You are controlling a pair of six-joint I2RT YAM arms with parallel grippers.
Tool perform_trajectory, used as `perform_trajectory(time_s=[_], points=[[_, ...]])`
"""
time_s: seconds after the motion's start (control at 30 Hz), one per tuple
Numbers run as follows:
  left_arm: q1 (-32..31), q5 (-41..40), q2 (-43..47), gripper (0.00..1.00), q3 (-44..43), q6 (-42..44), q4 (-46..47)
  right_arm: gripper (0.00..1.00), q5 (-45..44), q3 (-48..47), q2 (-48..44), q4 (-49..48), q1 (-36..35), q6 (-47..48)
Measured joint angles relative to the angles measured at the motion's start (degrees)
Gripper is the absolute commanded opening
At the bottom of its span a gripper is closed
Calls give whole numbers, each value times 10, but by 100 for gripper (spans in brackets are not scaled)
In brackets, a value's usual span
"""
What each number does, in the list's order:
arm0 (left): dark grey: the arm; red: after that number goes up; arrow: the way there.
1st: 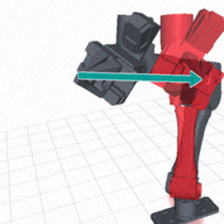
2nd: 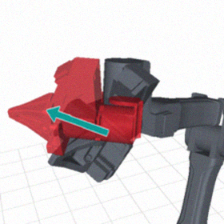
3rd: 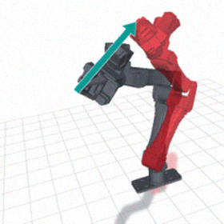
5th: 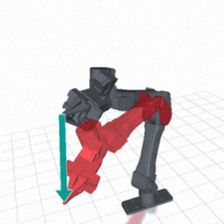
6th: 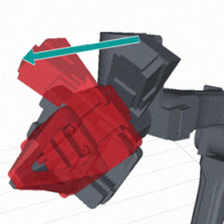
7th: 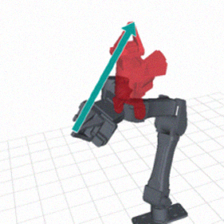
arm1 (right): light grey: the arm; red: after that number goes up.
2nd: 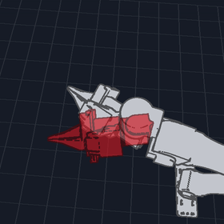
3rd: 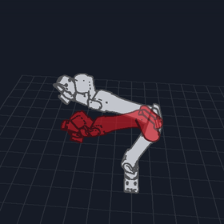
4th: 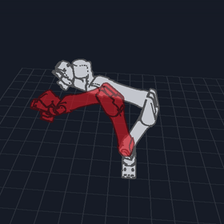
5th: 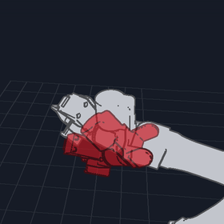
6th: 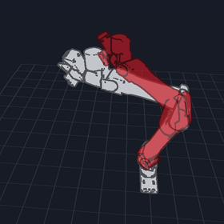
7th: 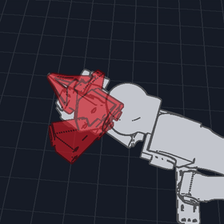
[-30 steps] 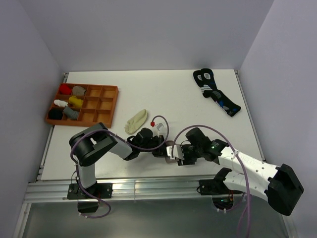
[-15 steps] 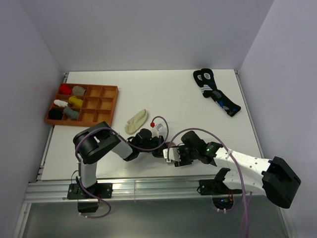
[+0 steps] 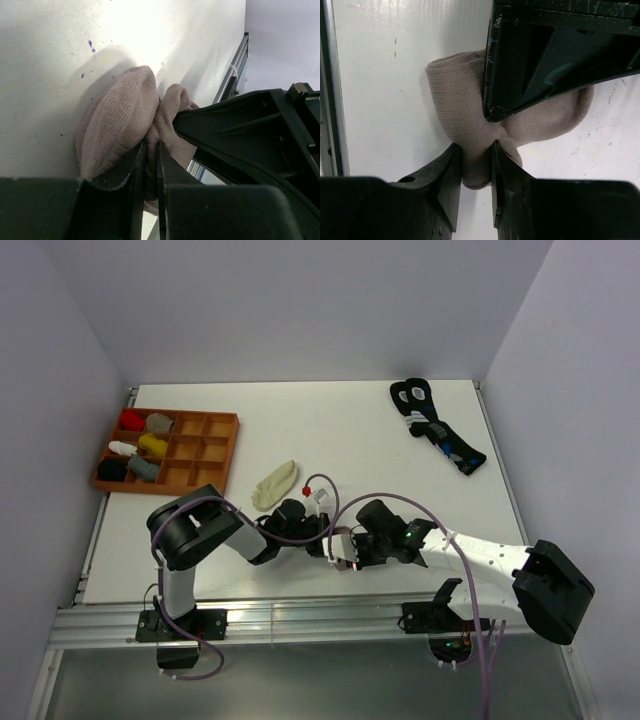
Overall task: Roll the socks
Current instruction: Roll the sock at the center of the board.
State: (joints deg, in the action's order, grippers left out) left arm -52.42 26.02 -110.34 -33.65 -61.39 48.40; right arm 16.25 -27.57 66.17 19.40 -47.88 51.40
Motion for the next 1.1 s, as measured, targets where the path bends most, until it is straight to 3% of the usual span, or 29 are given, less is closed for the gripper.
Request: perform_trajectory(time_s=[0.37,0.77,0.93,1.1], points=[[1,-66,93,8,28,21,-91,13,-5,-7,3,-9,-8,-13],[23,-141,223,25,75,54,-243,13,-49,-7,-4,5,-7,-21],[26,-144,223,27,75,56,-242,13,-51,-17,1,22,-7,-22],[27,-123,162,25,42,56,-198,13,-50,-45,24,54,-7,-29]])
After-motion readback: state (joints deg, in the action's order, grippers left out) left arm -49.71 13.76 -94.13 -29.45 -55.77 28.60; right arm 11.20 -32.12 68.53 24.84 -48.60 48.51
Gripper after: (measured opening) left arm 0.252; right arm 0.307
